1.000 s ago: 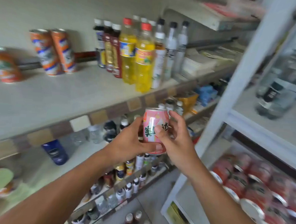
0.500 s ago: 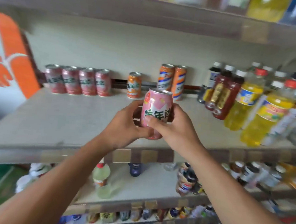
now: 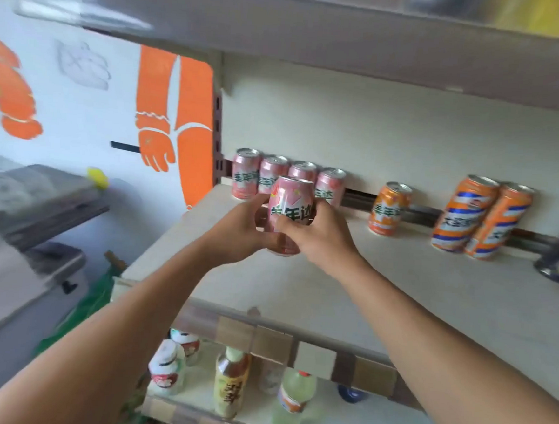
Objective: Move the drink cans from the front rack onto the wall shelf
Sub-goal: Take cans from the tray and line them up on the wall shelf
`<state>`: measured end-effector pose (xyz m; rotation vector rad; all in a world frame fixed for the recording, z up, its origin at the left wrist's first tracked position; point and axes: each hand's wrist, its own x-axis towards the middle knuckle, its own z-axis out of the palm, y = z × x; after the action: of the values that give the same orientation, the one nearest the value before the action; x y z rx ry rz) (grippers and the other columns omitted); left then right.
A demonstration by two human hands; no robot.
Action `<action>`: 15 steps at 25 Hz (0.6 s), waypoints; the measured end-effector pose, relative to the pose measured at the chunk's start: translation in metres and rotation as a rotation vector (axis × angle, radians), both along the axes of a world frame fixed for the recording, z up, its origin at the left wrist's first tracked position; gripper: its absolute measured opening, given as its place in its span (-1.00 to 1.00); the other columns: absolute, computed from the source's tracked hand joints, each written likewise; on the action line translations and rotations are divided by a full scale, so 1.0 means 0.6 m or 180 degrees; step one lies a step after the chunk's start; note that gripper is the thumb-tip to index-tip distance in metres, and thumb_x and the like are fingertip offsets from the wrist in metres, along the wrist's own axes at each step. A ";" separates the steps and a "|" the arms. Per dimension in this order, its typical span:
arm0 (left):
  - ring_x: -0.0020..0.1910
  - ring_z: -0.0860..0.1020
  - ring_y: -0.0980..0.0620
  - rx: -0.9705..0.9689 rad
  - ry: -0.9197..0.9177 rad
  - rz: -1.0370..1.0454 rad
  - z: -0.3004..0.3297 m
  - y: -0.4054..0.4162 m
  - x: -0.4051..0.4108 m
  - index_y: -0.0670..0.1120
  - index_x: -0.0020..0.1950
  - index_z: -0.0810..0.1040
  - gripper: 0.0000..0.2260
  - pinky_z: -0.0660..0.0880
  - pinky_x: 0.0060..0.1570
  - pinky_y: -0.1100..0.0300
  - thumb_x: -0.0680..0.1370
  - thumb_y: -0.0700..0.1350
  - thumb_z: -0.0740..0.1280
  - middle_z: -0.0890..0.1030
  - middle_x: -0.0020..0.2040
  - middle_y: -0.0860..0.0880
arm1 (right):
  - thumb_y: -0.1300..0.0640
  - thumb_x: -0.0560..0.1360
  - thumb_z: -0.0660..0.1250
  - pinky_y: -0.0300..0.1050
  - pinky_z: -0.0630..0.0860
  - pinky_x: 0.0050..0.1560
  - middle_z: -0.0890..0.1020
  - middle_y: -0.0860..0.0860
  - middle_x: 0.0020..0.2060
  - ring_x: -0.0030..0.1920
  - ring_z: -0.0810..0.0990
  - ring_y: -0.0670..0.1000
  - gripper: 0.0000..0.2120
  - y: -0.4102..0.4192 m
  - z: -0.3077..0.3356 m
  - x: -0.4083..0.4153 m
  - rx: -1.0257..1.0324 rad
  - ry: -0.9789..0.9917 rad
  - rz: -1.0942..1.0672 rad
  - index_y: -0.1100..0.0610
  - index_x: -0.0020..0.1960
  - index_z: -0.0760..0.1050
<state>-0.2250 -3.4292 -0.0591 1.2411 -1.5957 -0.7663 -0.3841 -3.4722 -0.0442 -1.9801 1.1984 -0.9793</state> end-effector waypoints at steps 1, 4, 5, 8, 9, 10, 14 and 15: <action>0.03 0.64 -0.08 0.0018 -0.0034 0.0082 0.001 -0.012 0.029 -0.07 0.27 0.45 -0.50 0.60 0.03 0.03 0.38 -0.22 0.53 0.66 0.06 -0.08 | -0.17 0.36 0.51 -0.28 0.46 -0.20 0.64 -0.13 -0.07 -0.05 0.62 -0.12 -0.54 -0.016 0.002 0.033 -0.0056 0.0046 0.0010 0.05 0.13 0.52; 0.11 0.58 0.03 0.0172 -0.0238 0.0581 0.005 -0.038 0.100 -0.07 0.40 0.33 -0.47 0.50 0.00 0.29 0.49 -0.21 0.45 0.57 0.17 -0.02 | -0.19 0.35 0.51 -0.18 0.44 -0.13 0.61 -0.03 0.02 0.00 0.59 -0.02 -0.45 -0.058 -0.001 0.116 -0.0140 0.0106 -0.0188 0.12 0.17 0.45; 0.16 0.55 0.02 0.0213 -0.0479 0.0897 0.002 -0.044 0.122 -0.07 0.43 0.31 -0.47 0.47 0.04 0.25 0.52 -0.14 0.43 0.54 0.19 0.00 | -0.17 0.36 0.51 -0.17 0.43 -0.11 0.60 -0.01 0.03 0.03 0.59 0.02 -0.45 -0.070 -0.006 0.139 -0.0140 0.0076 -0.0258 0.12 0.16 0.42; 0.24 0.49 -0.08 0.0309 -0.1426 0.1809 -0.019 -0.053 0.182 -0.07 0.43 0.33 -0.54 0.44 0.14 0.07 0.56 -0.01 0.33 0.52 0.29 -0.05 | -0.14 0.36 0.51 -0.16 0.43 -0.03 0.59 0.06 0.11 0.12 0.58 0.10 -0.43 -0.103 -0.023 0.200 -0.0129 0.0029 -0.0439 0.13 0.19 0.38; 0.25 0.49 -0.11 0.0362 -0.1640 0.1927 -0.026 -0.053 0.194 -0.08 0.43 0.33 -0.55 0.45 0.16 0.02 0.57 0.02 0.30 0.50 0.31 -0.07 | -0.14 0.36 0.51 -0.15 0.43 -0.02 0.58 0.09 0.14 0.14 0.57 0.12 -0.41 -0.113 -0.029 0.215 -0.0114 0.0010 -0.0532 0.15 0.20 0.38; 0.25 0.48 -0.12 0.0395 -0.1809 0.1990 -0.034 -0.055 0.203 -0.07 0.43 0.32 -0.55 0.46 0.16 -0.02 0.58 0.04 0.27 0.49 0.32 -0.08 | -0.14 0.36 0.52 -0.15 0.42 -0.02 0.57 0.11 0.16 0.15 0.57 0.12 -0.39 -0.118 -0.034 0.228 -0.0120 -0.0010 -0.0622 0.17 0.21 0.38; 0.28 0.44 -0.10 0.0420 -0.2084 0.2020 -0.054 -0.074 0.215 -0.04 0.43 0.32 -0.55 0.48 0.15 -0.09 0.59 0.09 0.22 0.49 0.31 -0.07 | -0.09 0.37 0.53 -0.25 0.30 -0.06 0.56 0.08 0.18 0.16 0.54 0.07 -0.31 -0.138 -0.049 0.262 -0.0161 -0.0107 -0.0705 0.21 0.32 0.35; 0.29 0.43 -0.10 0.0425 -0.2090 0.2016 -0.055 -0.079 0.214 -0.04 0.43 0.32 -0.56 0.48 0.15 -0.08 0.59 0.09 0.22 0.48 0.31 -0.07 | -0.09 0.38 0.53 -0.25 0.29 -0.07 0.56 0.08 0.18 0.17 0.54 0.08 -0.32 -0.143 -0.053 0.266 -0.0137 -0.0076 -0.0702 0.22 0.32 0.34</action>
<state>-0.0967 -3.4767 -0.0921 2.0991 -1.4961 -0.0481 -0.2246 -3.5582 -0.0762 -1.8919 1.4157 -1.1425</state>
